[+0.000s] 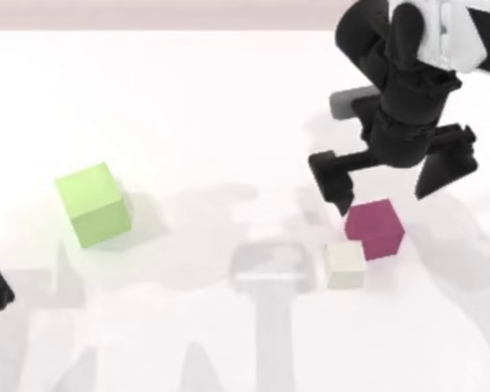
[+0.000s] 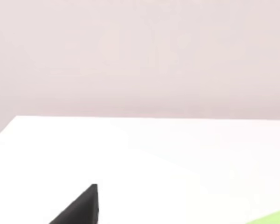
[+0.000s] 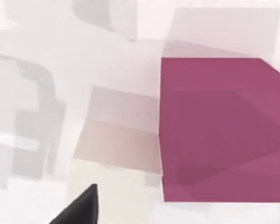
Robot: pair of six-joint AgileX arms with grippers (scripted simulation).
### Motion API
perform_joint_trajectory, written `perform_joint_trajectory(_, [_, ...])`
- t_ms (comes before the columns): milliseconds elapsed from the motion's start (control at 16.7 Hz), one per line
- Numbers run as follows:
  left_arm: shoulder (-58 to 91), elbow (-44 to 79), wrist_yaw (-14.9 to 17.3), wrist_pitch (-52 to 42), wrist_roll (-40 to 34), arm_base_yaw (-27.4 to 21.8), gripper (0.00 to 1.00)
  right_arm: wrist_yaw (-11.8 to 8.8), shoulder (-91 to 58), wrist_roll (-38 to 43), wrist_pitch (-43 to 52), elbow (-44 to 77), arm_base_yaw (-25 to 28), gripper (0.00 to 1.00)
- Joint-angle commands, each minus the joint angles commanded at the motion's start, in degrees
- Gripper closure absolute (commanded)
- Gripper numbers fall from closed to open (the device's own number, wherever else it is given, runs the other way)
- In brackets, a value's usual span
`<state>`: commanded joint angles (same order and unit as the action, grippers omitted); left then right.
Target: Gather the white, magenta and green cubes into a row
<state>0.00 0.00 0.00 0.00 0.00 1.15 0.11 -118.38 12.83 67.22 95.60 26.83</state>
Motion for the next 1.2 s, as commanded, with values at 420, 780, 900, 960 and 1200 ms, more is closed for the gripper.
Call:
perform_joint_trajectory(420, [0.0,0.0,0.0,0.0,0.0,0.0,0.0,0.0,-2.9,0.0,-8.1,-5.2,0.0,0.0])
perform_joint_trajectory(780, [0.0,0.0,0.0,0.0,0.0,0.0,0.0,0.1,-6.2,0.2,-17.9,-11.7,0.1,0.0])
perform_joint_trajectory(900, [0.0,0.0,0.0,0.0,0.0,0.0,0.0,0.1,-6.2,0.2,-17.9,-11.7,0.1,0.0])
perform_joint_trajectory(960, [0.0,0.0,0.0,0.0,0.0,0.0,0.0,0.1,-6.2,0.2,-17.9,-11.7,0.1,0.0])
perform_joint_trajectory(1200, [0.0,0.0,0.0,0.0,0.0,0.0,0.0,0.1,-6.2,0.2,-17.9,-11.7,0.1,0.3])
